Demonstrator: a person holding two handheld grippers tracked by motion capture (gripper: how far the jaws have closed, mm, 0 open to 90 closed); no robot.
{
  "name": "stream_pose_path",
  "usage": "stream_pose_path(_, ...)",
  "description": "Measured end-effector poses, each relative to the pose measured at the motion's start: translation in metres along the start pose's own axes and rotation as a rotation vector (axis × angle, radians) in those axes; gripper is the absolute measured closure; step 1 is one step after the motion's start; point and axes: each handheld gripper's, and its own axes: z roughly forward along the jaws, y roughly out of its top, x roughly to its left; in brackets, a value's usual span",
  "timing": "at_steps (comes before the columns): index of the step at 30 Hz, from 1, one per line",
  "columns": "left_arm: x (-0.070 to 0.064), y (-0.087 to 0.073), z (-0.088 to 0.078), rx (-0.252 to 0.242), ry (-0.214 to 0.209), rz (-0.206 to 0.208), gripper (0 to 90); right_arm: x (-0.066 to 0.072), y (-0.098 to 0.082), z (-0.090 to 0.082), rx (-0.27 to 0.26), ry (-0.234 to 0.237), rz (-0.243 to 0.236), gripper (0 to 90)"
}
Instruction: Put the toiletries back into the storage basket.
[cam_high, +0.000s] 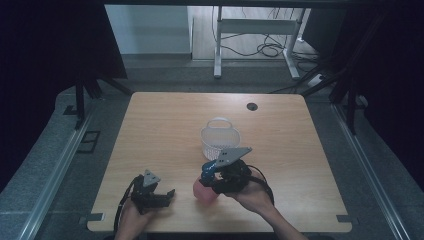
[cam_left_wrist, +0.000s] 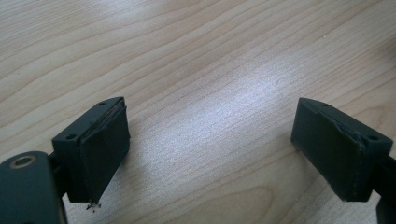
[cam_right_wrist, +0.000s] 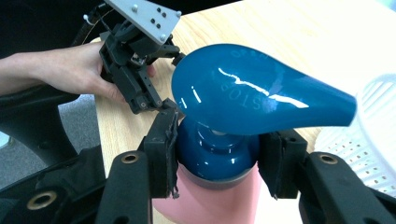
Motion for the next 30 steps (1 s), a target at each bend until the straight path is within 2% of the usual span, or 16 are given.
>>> stream_pose_path(25,0.000,0.000,0.000,-0.002,0.000,0.001,11.3,-0.027,0.028,-0.020,-0.003,-0.044,0.021,52.8)
stream_pose_path(30,0.000,0.000,0.000,-0.003,0.000,0.000,11.3,-0.037,0.036,-0.025,-0.005,-0.064,0.029,52.8)
